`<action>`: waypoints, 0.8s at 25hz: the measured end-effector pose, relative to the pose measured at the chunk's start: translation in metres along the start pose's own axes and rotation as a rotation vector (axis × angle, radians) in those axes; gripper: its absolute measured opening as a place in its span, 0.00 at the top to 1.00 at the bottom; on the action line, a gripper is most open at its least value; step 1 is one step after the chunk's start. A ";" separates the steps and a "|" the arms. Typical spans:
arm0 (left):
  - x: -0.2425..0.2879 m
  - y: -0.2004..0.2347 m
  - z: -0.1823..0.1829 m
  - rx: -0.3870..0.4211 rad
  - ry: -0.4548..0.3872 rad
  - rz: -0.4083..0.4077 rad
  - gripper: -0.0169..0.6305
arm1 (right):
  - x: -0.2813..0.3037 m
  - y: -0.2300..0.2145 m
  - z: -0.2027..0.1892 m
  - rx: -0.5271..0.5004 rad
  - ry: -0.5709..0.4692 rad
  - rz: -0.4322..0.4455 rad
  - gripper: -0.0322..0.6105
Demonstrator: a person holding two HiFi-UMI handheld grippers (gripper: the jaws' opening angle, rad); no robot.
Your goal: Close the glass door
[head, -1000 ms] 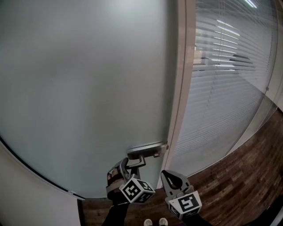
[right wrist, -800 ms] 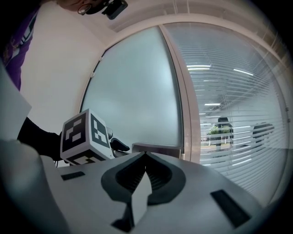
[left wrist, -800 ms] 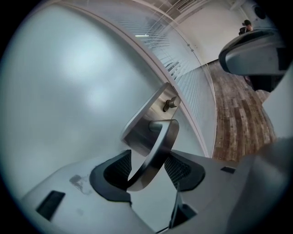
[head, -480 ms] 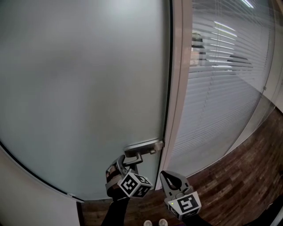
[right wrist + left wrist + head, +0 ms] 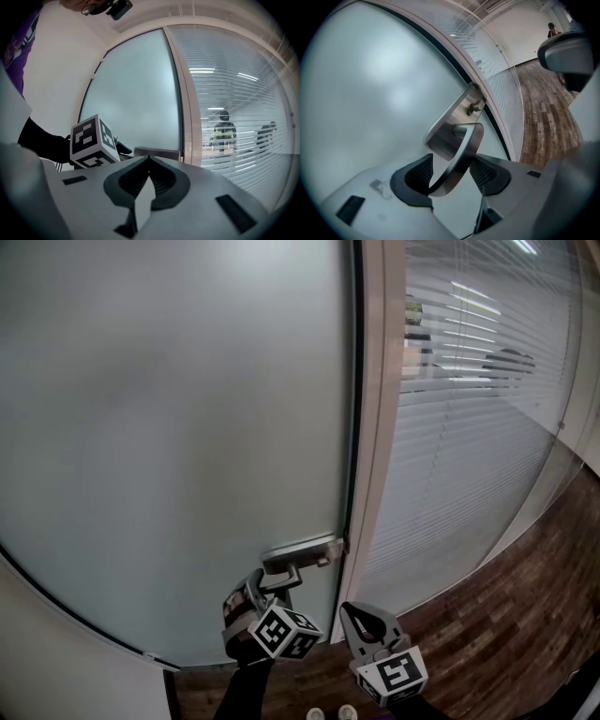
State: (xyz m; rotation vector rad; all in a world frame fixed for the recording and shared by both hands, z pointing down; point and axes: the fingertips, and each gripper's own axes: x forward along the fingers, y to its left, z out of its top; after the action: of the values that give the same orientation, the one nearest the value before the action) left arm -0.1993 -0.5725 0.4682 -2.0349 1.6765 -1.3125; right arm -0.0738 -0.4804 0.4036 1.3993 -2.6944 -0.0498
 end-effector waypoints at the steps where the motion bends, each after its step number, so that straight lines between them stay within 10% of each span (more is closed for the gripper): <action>1: 0.000 0.000 0.000 0.007 -0.004 -0.001 0.64 | 0.000 0.001 0.000 0.000 0.000 0.002 0.96; 8: 0.001 0.008 0.006 0.130 -0.035 0.066 0.42 | -0.001 0.000 -0.002 -0.003 0.009 -0.005 0.96; 20: -0.021 -0.011 -0.004 0.156 -0.074 0.121 0.42 | -0.002 -0.006 -0.002 0.000 0.005 -0.017 0.96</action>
State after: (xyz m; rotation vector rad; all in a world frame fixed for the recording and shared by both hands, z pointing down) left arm -0.1940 -0.5493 0.4673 -1.8417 1.5850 -1.2700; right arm -0.0677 -0.4818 0.4055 1.4209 -2.6785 -0.0468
